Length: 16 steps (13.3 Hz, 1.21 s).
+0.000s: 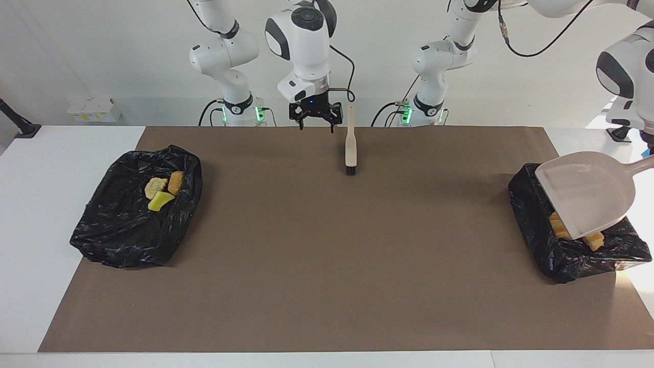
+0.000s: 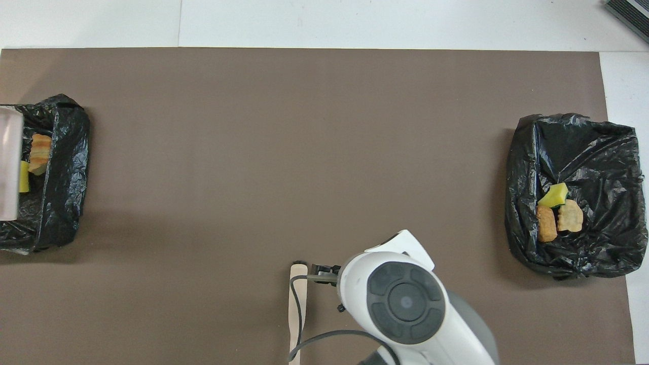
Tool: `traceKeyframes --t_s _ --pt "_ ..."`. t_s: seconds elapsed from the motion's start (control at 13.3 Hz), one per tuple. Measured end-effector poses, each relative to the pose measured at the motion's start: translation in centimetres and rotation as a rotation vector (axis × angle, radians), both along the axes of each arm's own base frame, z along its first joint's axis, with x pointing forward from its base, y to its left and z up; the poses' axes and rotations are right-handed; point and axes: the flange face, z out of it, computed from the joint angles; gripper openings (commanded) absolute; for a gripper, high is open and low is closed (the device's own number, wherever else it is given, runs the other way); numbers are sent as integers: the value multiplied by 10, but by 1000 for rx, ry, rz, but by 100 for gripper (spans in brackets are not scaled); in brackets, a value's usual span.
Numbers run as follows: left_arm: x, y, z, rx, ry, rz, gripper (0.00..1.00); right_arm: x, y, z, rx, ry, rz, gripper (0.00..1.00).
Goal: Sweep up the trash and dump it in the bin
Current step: 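Return the dustpan with the left gripper while the right gripper reaches the bag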
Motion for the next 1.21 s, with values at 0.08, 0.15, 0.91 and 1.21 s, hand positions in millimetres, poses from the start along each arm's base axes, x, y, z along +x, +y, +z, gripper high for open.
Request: traceKeyframes --t_s 0.08,0.15,0.91,1.21 --pt "-2 -7 -13 -91 -31 77 0 16 -24 18 -1 -9 5 100" --pt "-3 -17 -25 -149 -53 153 0 32 -49 36 -3 -21 8 100" --pt "-22 -322 -129 -353 -160 784 0 119 -170 116 -95 -51 95 100" --pt "-41 -423 -151 -432 -217 1031 0 130 -195 121 -100 -43 96 100"
